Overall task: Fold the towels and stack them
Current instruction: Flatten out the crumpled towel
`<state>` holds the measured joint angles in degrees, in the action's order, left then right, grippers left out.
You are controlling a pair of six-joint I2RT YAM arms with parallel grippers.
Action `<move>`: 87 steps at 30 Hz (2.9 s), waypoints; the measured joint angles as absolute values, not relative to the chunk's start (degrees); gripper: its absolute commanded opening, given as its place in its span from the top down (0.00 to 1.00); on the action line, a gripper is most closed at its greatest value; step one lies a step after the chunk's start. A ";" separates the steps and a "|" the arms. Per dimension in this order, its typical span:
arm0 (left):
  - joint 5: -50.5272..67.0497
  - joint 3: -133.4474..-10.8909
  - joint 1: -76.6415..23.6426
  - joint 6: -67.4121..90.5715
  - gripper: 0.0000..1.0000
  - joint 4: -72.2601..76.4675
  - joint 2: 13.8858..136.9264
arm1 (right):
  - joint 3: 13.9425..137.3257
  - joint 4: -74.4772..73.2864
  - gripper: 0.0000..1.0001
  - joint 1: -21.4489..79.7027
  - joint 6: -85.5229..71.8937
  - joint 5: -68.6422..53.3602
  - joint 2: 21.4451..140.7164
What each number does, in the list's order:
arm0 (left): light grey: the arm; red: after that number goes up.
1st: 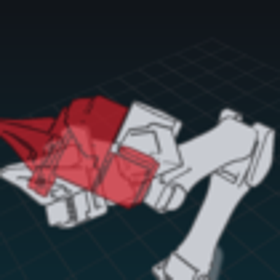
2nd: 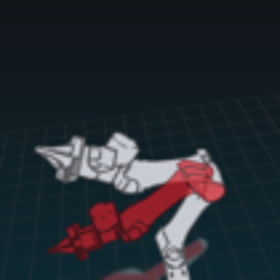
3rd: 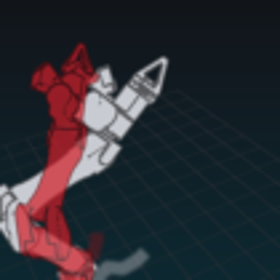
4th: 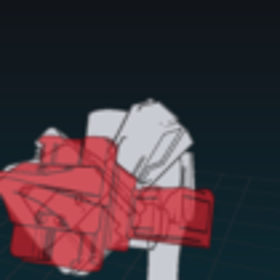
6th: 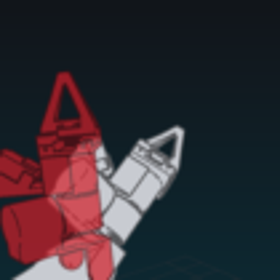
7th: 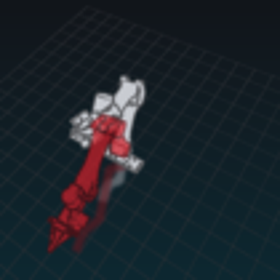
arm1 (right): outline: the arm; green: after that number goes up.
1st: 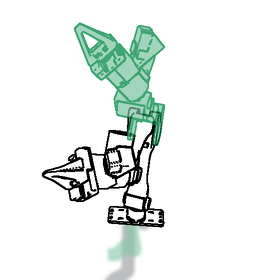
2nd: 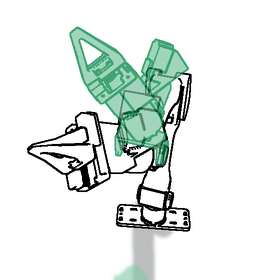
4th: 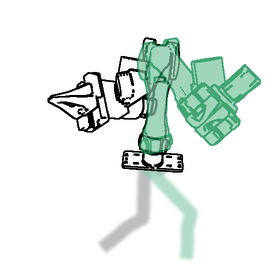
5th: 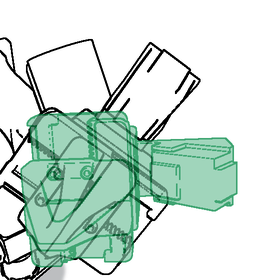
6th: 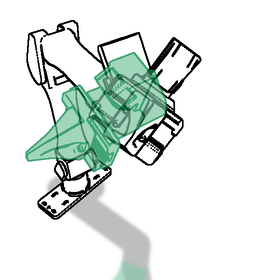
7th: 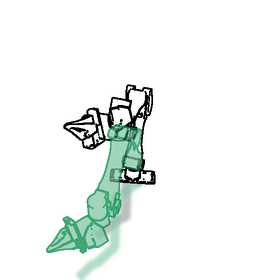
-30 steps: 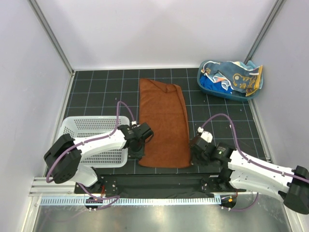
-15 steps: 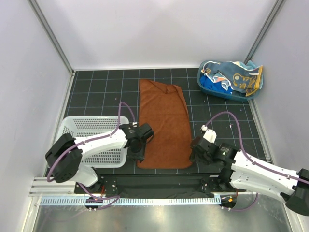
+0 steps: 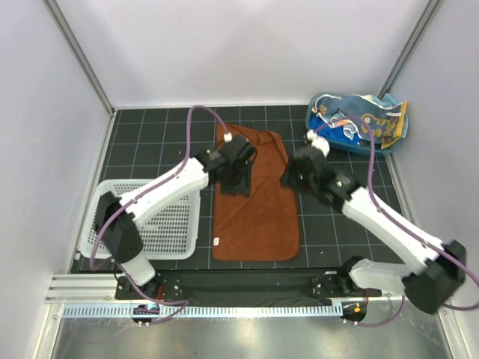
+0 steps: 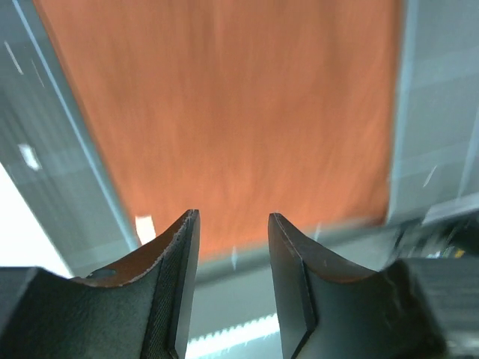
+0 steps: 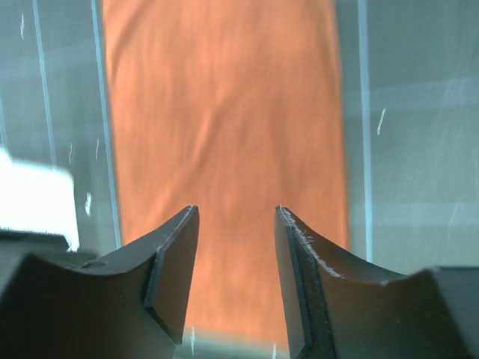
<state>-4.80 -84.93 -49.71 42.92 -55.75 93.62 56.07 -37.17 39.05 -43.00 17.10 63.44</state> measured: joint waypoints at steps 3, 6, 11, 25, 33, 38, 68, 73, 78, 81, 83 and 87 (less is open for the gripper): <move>-6.57 -94.11 -44.47 40.56 0.53 -54.17 100.20 | 63.99 -31.51 0.53 31.92 -35.77 14.66 74.63; -7.79 -103.00 -38.44 38.22 0.51 -51.79 108.07 | 72.18 -26.13 0.53 27.59 -29.74 11.97 86.76; -7.66 -113.71 -31.07 35.48 0.49 -46.59 120.40 | 86.37 -20.62 0.55 22.79 -21.32 7.70 106.72; -11.84 -130.50 -26.04 31.18 0.42 -40.95 142.08 | 122.32 -25.50 0.44 18.06 -4.62 7.09 139.17; -12.01 -131.35 -23.35 32.42 0.41 -36.62 144.03 | 125.40 -25.56 0.47 18.04 -0.12 3.38 139.65; -12.03 -133.10 -23.18 32.84 0.40 -35.59 145.84 | 125.45 -25.82 0.48 18.02 0.78 -0.60 140.46; -13.47 -135.13 -23.11 34.04 0.39 -33.58 149.42 | 126.34 -28.91 0.77 17.98 4.60 -7.94 144.51; -13.47 -135.13 -23.11 34.04 0.39 -33.47 149.42 | 126.04 -27.57 0.85 17.98 3.84 -4.89 144.46; -13.50 -135.13 -23.11 34.02 0.38 -33.43 149.42 | 124.70 -24.95 0.90 17.93 1.15 -0.03 144.27; -13.47 -135.13 -23.11 34.02 0.38 -33.43 149.42 | 124.68 -24.32 0.90 17.78 -1.45 3.16 144.27; -13.47 -135.13 -23.11 34.02 0.38 -33.43 149.42 | 124.55 -24.16 0.89 17.39 -3.40 5.19 144.24; -13.47 -135.13 -23.09 34.02 0.38 -33.43 149.42 | 123.48 -24.03 0.71 15.70 -7.99 8.14 143.94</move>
